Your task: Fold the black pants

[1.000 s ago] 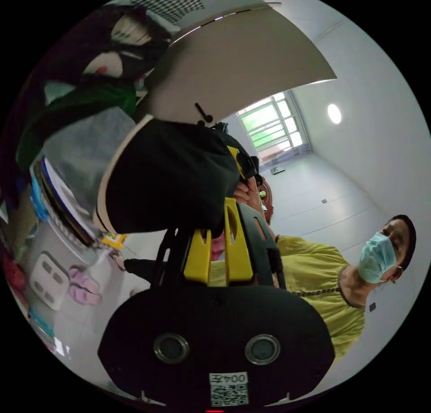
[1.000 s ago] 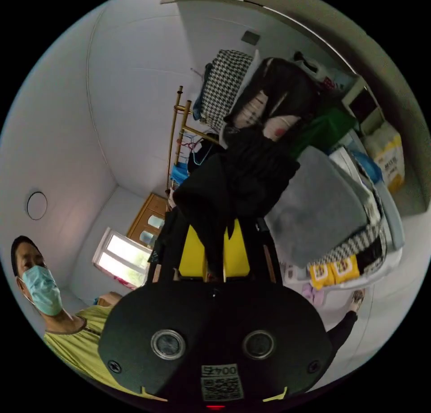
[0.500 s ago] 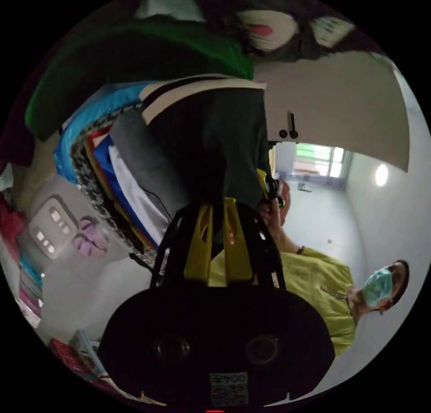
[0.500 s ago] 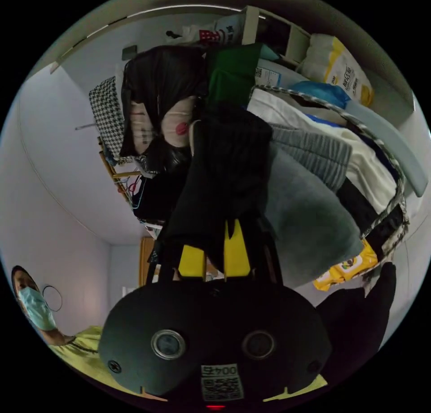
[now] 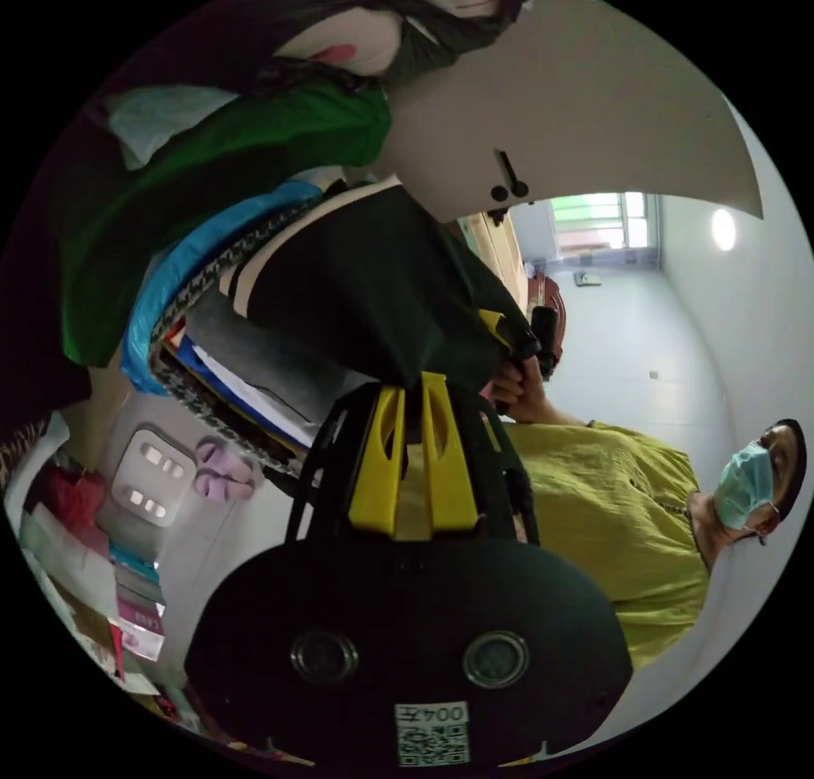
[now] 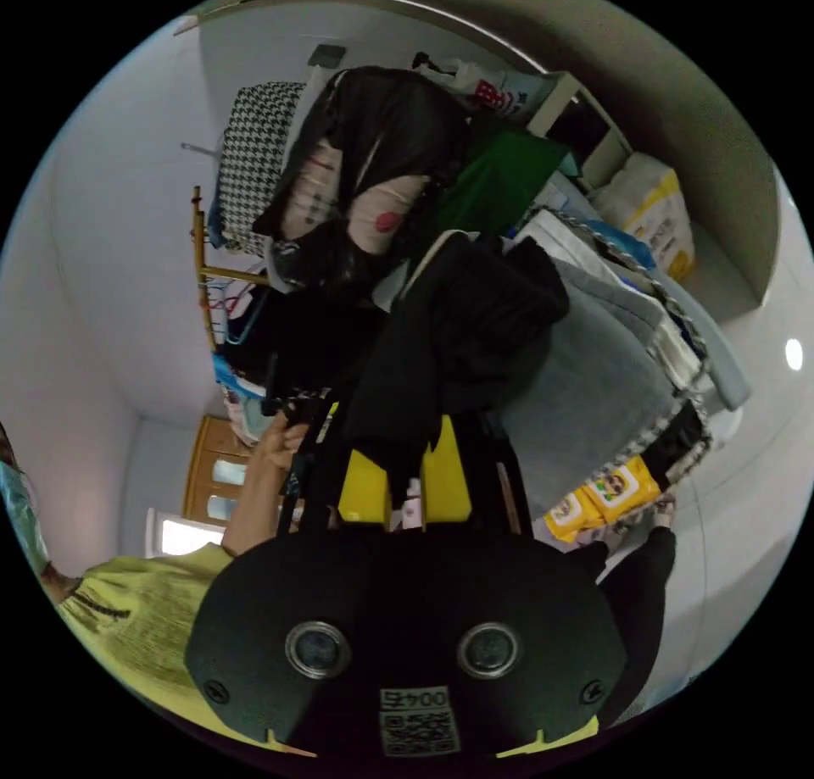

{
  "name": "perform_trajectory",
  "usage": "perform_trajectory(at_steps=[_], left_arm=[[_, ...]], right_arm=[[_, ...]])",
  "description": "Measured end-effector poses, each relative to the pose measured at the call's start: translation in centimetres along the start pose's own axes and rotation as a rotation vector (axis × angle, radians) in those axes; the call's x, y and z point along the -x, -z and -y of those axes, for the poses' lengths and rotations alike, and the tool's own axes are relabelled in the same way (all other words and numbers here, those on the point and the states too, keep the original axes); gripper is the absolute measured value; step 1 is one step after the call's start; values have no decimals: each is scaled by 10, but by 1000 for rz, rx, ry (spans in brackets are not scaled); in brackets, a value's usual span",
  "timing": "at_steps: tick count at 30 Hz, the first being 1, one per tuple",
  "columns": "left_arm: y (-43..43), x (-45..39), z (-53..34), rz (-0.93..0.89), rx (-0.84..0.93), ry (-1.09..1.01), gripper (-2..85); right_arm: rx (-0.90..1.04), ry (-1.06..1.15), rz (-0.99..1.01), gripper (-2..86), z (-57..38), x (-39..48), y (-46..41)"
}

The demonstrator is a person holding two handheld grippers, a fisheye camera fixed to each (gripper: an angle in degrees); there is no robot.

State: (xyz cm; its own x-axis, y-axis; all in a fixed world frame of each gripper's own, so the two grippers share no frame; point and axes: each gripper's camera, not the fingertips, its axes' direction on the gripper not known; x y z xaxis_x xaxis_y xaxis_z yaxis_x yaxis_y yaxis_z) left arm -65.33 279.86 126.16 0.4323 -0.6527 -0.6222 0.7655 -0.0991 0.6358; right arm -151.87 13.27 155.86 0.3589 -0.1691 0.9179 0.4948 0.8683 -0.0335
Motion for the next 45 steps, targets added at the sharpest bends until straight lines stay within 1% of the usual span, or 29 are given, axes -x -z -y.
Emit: perform_trajectory(at_steps=[2, 3, 4, 5, 7, 8, 10, 12, 13, 14, 15, 17, 18, 20, 22, 23, 24, 26, 29, 31, 33, 36, 37, 38, 39, 41, 42, 44, 45], left_arm=[[-4, 10, 6, -21, 61, 11, 45], [-15, 22, 10, -43, 95, 37, 44], [-21, 29, 10, -44, 106, 49, 43], [-32, 40, 9, -43, 124, 85, 41], [-37, 47, 1, -83, 96, 92, 36], [-34, 48, -7, -118, 55, 90, 31], [-22, 43, -23, -96, -9, 103, 24], [0, 22, -48, 46, -109, 112, 15], [6, 14, -54, 95, -151, 112, 12], [15, -5, -65, 170, -261, 86, 9], [16, -26, -70, 192, -367, 21, 6], [3, -52, -66, 156, -457, -78, 4], [-14, -65, -56, 131, -452, -137, 3], [-43, -77, -36, 153, -415, -150, 2], [-67, -86, -21, 194, -409, -147, 2], [-83, -92, -11, 287, -372, -126, 2], [-99, -96, 0, 430, -318, -83, 2], [-117, -104, 11, 540, -260, -125, 2], [-123, -112, 22, 498, -257, -97, 2], [-128, -122, 26, 505, -245, -106, 1], [-138, -135, 23, 494, -251, -115, 1], [-150, -149, 2, 410, -318, -108, 1], [-152, -152, -2, 394, -330, -109, 1], [-156, -160, -10, 365, -344, -112, 1], [-159, -170, -16, 342, -349, -106, 1], [-163, -185, -25, 285, -360, -70, 1], [-166, -195, -32, 237, -385, -52, 1], [-169, -214, -47, 158, -442, -58, 1], [-171, -229, -57, 114, -481, -64, 1]], right_arm=[[33, -55, -93, 53, -14, -17, -16], [52, -94, -91, 57, -16, -26, -23], [89, -175, -60, 66, -21, -44, -34], [87, -218, -15, 79, -26, -53, -37], [80, -231, -12, 98, -34, -45, -32], [74, -191, -65, 106, -38, -30, -24], [63, -138, -159, 106, -46, -8, -6], [-13, -94, -250, 96, -60, 17, 23], [-85, -45, -325, 85, -70, 39, 42], [-131, 40, -405, 84, -78, 65, 52], [-135, 90, -438, 83, -80, 79, 52], [-72, 250, -486, 85, -79, 124, 30], [-51, 275, -490, 85, -78, 132, 21], [4, 374, -547, 81, -80, 157, -11], [65, 417, -604, 74, -85, 166, -35], [114, 439, -665, 63, -89, 168, -50], [137, 449, -702, 57, -90, 169, -57], [205, 496, -816, 37, -94, 172, -75], [256, 509, -849, 27, -93, 179, -76], [293, 489, -840, 18, -94, 182, -68], [332, 440, -791, 10, -98, 180, -53], [354, 339, -665, 7, -115, 173, -10], [339, 314, -583, 10, -126, 172, 15], [274, 289, -497, 14, -141, 174, 46], [227, 279, -457, 18, -151, 176, 65], [45, 237, -317, 25, -200, 185, 145], [-1, 224, -293, 26, -214, 186, 166], [-160, 151, -238, 14, -285, 184, 256], [-197, 130, -231, 10, -306, 182, 278]])
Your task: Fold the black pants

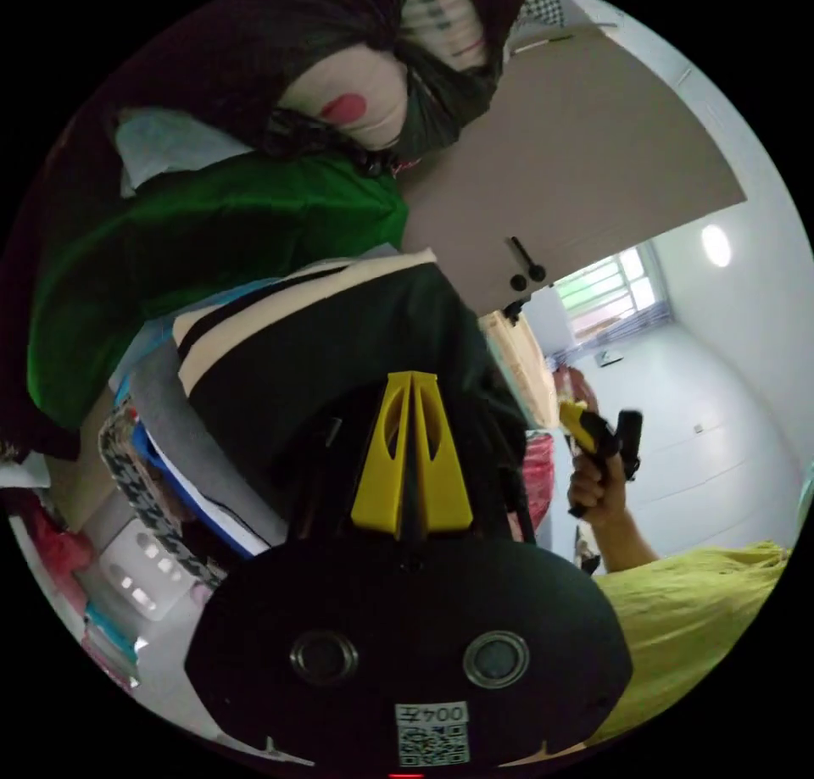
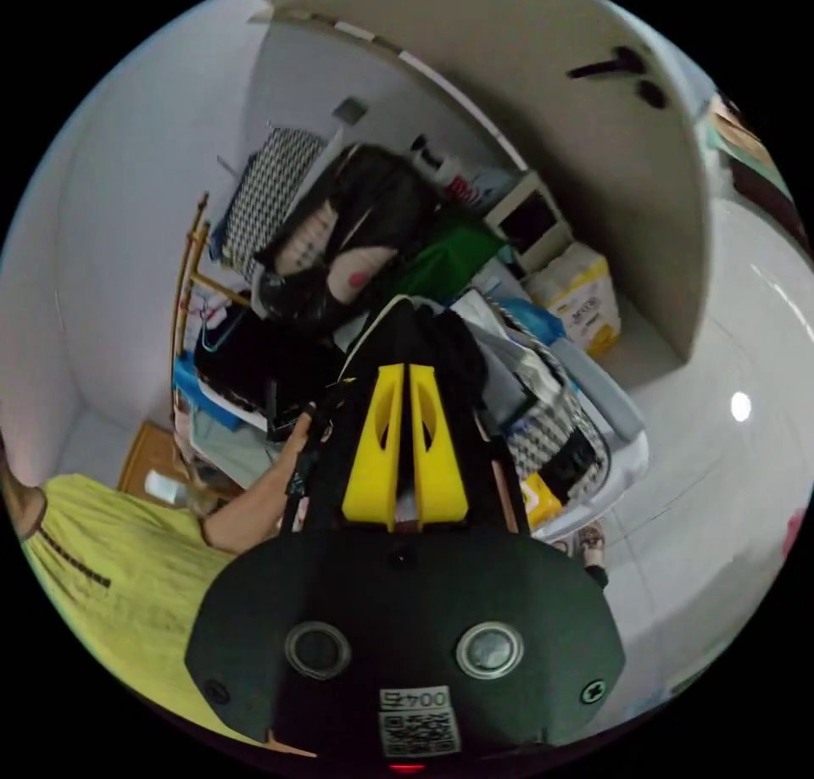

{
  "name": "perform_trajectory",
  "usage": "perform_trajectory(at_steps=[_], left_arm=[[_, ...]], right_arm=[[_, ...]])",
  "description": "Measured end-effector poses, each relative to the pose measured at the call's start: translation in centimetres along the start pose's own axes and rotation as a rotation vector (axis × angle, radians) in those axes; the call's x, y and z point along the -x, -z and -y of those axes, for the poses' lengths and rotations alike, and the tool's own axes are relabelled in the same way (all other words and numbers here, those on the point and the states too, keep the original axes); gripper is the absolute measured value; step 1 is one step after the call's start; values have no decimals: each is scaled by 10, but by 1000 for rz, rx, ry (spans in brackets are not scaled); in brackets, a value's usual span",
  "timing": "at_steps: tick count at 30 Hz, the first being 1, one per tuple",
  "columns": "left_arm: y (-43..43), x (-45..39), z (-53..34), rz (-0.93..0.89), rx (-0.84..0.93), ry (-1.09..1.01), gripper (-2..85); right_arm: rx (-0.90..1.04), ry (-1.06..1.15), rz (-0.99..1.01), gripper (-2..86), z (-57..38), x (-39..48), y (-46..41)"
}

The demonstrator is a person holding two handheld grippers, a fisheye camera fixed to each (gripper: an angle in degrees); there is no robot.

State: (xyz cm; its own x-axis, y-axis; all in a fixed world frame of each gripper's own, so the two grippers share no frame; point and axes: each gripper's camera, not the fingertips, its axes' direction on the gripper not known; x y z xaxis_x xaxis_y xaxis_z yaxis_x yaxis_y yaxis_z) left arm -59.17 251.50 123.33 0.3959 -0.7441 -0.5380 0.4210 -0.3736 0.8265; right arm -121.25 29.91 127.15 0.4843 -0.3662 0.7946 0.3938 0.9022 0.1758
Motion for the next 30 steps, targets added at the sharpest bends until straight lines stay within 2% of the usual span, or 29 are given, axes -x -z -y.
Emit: perform_trajectory(at_steps=[3, 7, 12, 14, 16, 20, 22, 24, 30], left_arm=[[6, -60, -21, -7, -45, -34, 1], [-17, -166, -44, 0, 23, -211, 0], [-130, -350, -124, -145, 343, -439, 1], [-167, -415, -163, -216, 425, -482, 1], [-186, -484, -196, -193, 392, -561, 2], [-231, -636, -269, -132, 393, -721, 2], [-254, -687, -306, -114, 404, -673, 1], [-296, -756, -363, -231, 493, -642, 1], [-414, -924, -514, -209, 740, -730, 1]], right_arm=[[-152, -156, -39, -3, -100, -30, 126], [-386, -411, -122, -7, -276, -62, 299], [-586, -636, -277, -7, -472, -74, 470], [-741, -724, -307, -7, -566, -70, 556], [-827, -728, -321, -7, -628, -69, 617], [-847, -693, -419, -7, -737, -106, 758], [-852, -722, -432, -7, -775, -129, 819], [-872, -719, -442, -7, -807, -149, 878], [-805, -859, -493, -7, -884, -220, 1044]])
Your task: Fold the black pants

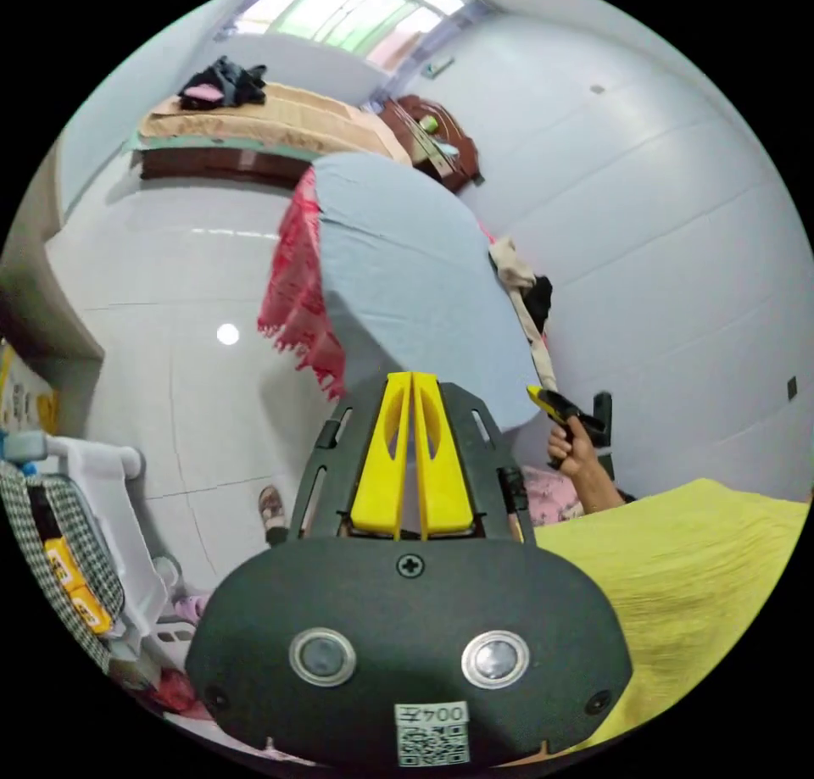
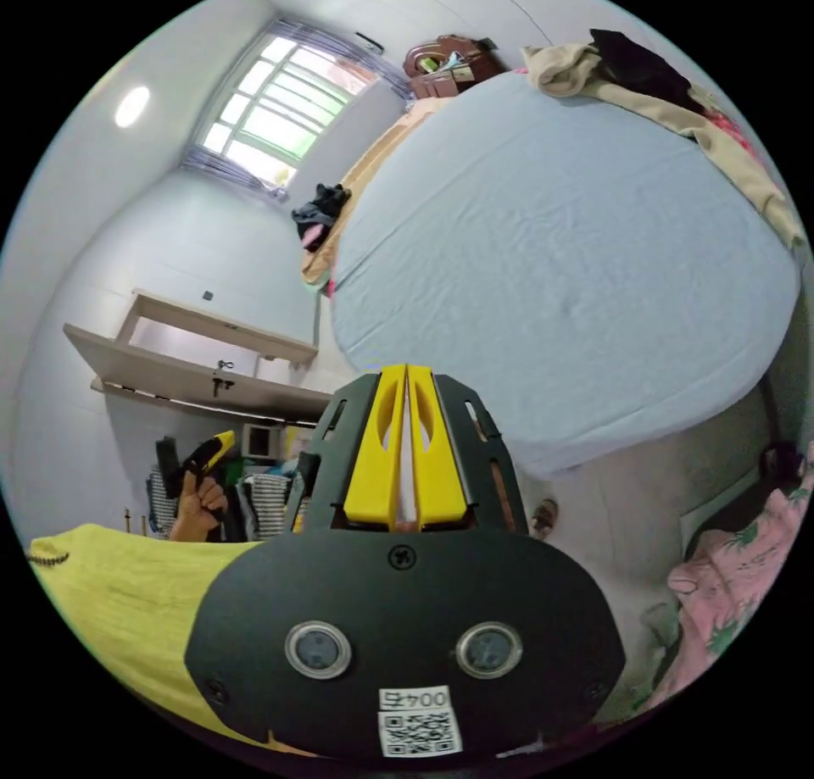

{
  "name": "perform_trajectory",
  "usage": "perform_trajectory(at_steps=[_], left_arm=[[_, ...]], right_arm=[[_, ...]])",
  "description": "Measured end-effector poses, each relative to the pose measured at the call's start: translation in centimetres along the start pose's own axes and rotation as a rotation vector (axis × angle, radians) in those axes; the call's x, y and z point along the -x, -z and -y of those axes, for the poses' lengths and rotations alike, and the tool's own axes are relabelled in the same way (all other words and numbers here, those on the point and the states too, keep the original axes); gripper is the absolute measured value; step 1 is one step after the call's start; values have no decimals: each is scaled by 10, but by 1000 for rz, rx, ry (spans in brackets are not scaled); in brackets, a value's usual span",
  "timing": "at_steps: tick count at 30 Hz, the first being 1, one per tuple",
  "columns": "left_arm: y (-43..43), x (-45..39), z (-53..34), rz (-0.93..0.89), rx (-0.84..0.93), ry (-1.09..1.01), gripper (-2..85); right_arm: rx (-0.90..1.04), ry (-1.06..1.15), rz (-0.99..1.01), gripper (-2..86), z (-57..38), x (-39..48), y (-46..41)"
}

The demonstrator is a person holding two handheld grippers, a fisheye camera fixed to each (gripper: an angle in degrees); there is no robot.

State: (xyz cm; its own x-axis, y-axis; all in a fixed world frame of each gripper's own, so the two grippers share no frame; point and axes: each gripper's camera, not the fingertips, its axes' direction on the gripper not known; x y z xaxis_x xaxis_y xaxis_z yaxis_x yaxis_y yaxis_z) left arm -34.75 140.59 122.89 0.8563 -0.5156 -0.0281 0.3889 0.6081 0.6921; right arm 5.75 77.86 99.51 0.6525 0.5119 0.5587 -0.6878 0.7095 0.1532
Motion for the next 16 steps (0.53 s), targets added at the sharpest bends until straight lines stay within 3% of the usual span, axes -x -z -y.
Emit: perform_trajectory(at_steps=[6, 12, 16], left_arm=[[-179, -157, 116, -24, 313, -273, 1], [-336, -309, 215, 127, 414, -595, 1], [-415, -379, 261, 129, 495, -631, 1]], right_arm=[[109, 10, -303, -7, 118, -92, 50], [314, 3, -602, -8, 216, -166, 75], [437, 21, -757, -8, 289, -217, 97]])
